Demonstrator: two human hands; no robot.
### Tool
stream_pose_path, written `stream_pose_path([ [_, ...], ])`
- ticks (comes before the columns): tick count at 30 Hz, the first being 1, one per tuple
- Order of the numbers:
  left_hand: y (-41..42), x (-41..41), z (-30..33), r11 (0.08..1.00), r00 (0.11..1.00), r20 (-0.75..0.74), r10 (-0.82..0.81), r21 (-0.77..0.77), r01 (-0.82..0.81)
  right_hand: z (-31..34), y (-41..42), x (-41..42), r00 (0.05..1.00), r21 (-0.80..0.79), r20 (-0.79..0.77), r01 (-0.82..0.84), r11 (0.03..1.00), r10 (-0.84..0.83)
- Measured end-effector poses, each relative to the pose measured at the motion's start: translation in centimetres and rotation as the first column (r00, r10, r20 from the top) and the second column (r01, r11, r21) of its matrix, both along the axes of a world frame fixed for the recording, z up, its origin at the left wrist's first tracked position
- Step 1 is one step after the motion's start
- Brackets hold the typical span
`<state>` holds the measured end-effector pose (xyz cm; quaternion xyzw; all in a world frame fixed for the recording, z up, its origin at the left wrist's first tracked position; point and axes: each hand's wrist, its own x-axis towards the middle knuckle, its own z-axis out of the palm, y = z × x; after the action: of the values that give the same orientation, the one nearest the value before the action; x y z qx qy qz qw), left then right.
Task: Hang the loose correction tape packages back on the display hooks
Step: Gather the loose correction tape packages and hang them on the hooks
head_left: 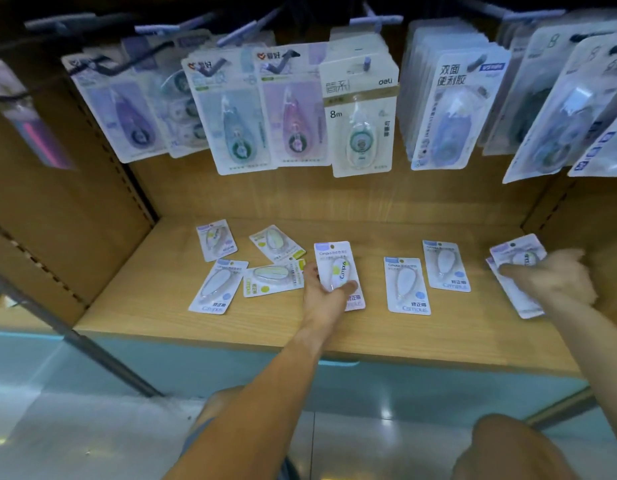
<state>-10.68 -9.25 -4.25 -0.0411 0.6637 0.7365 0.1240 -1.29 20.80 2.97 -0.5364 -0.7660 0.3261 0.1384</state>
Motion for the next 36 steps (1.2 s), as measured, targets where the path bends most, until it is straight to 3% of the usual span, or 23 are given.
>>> stream_pose_path([
  [3, -0.1, -0.2, 0.0, 0.997, 0.999, -0.010, -0.037, 0.060, 0.038, 1.1, -4.1, -0.5, 0.921, -0.168, -0.389, -0.113, 0.979, 0.040],
  [6, 0.0, 0.1, 0.3, 0.992, 0.997, -0.019, -0.070, 0.108, 0.071, 1.2, -11.2, -1.4, 0.810, -0.427, -0.580, -0.390, 0.816, 0.084],
  [8, -0.1, 0.4, 0.9, 0.983, 0.997, 0.011, -0.073, 0.168, 0.070, 0.5, -15.3, -2.4, 0.790, -0.494, -0.604, -0.469, 0.732, 0.099],
  [12, -0.8, 0.8, 1.7, 0.933, 0.984, 0.010, -0.178, 0.319, 0.166, -1.3, -20.2, -3.9, 0.739, -0.481, -0.661, -0.551, 0.681, 0.131],
  [15, -1.1, 1.4, 1.8, 0.963, 0.990, -0.035, -0.134, 0.233, 0.138, -2.1, -21.8, -4.4, 0.713, -0.470, -0.689, -0.575, 0.670, 0.129],
  [19, -2.3, 1.5, 2.5, 0.966, 0.995, -0.073, -0.061, 0.246, 0.077, -1.8, -22.5, -4.8, 0.722, -0.569, -0.692, -0.551, 0.610, 0.007],
  [23, -5.8, 0.7, 3.8, 0.952, 0.998, -0.051, -0.039, 0.301, 0.053, -0.1, -25.6, -5.7, 0.628, -0.435, -0.761, -0.681, 0.589, 0.165],
  [28, -15.0, -2.0, 4.6, 0.938, 0.991, -0.035, 0.127, 0.330, -0.108, 1.1, -34.0, -11.3, 0.562, -0.315, -0.676, -0.806, 0.501, 0.478],
  [31, -20.9, -4.1, 4.1, 0.958, 0.984, -0.002, 0.178, 0.230, -0.173, 0.6, -39.3, -15.9, 0.563, -0.316, -0.584, -0.821, 0.475, 0.584],
  [33, -24.3, -5.7, 3.4, 0.948, 0.967, 0.050, 0.252, 0.188, -0.256, -0.7, -41.7, -19.7, 0.573, -0.232, -0.502, -0.811, 0.538, 0.648],
  [36, -28.0, -7.6, 2.7, 0.940, 0.954, 0.072, 0.291, 0.165, -0.299, -2.8, -43.1, -25.1, 0.621, 0.030, -0.236, -0.764, 0.644, 0.748],
])
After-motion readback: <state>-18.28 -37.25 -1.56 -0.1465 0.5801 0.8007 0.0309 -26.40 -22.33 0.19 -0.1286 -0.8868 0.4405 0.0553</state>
